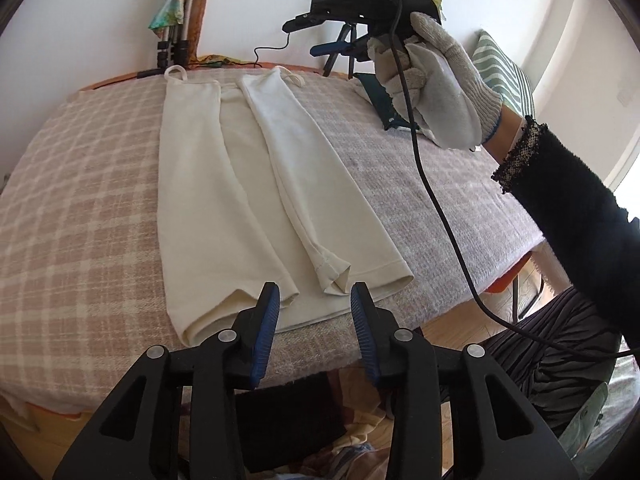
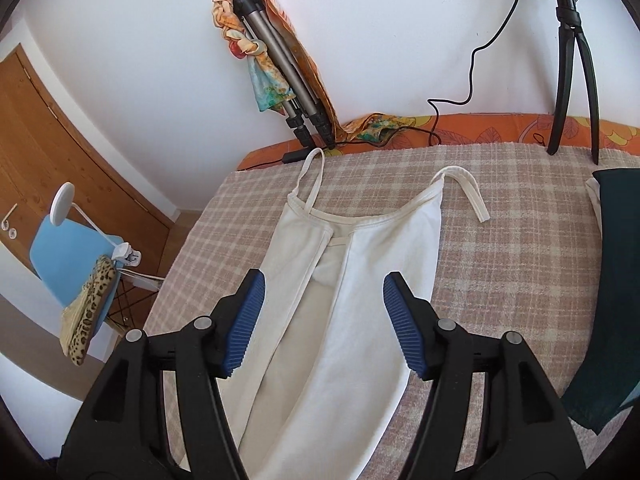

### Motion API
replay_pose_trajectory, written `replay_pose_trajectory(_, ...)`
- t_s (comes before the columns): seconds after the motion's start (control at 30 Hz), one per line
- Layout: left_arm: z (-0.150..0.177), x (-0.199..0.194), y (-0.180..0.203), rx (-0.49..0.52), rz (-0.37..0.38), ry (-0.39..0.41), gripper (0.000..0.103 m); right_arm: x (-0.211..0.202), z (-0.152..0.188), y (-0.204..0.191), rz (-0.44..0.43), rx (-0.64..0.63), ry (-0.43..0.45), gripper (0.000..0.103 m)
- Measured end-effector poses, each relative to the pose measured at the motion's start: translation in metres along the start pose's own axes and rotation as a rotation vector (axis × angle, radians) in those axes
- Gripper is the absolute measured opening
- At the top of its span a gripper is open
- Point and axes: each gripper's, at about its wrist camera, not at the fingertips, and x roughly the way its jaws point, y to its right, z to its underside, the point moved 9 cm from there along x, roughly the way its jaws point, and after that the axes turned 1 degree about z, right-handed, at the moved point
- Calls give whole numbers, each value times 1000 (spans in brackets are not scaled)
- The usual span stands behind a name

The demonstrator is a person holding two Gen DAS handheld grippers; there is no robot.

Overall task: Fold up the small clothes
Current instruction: 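Move both tools to the camisole hem and close them on it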

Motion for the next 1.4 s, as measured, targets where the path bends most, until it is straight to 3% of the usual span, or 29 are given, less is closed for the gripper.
replay_pose_trajectory(0.47, -46, -10, -27, 29, -38, 41, 36, -92, 80, -34, -34, 47, -2, 65)
replay_pose_trajectory(0.5, -47, -9, -29, 32, -41, 34, 36, -96, 87, -35, -28, 52, -2, 65)
replay_pose_trajectory(0.57, -48, -7, -34, 33, -44, 29, 48, -103, 102, -34, 12, 55, -3, 65)
replay_pose_trajectory(0.67, -47, -5, -43, 31, -48, 17, 48, -109, 129, -33, 69, 48, -19, 65)
replay_pose_trajectory(0.8, -40, 3, -60, -8, -50, -18, 48, -107, 166, -27, 124, 23, -74, 65)
replay_pose_trajectory(1.1, -8, 18, -86, -142, 18, -110, 48, -77, 254, -28, 17, 100, -266, 64)
replay_pose_trajectory(1.27, 3, 19, -83, -199, 78, -133, 48, -63, 276, -38, -31, 93, -337, 55)
replay_pose_trajectory(1.4, 6, 19, -78, -202, 107, -141, 46, -59, 278, -40, -41, 91, -342, 48)
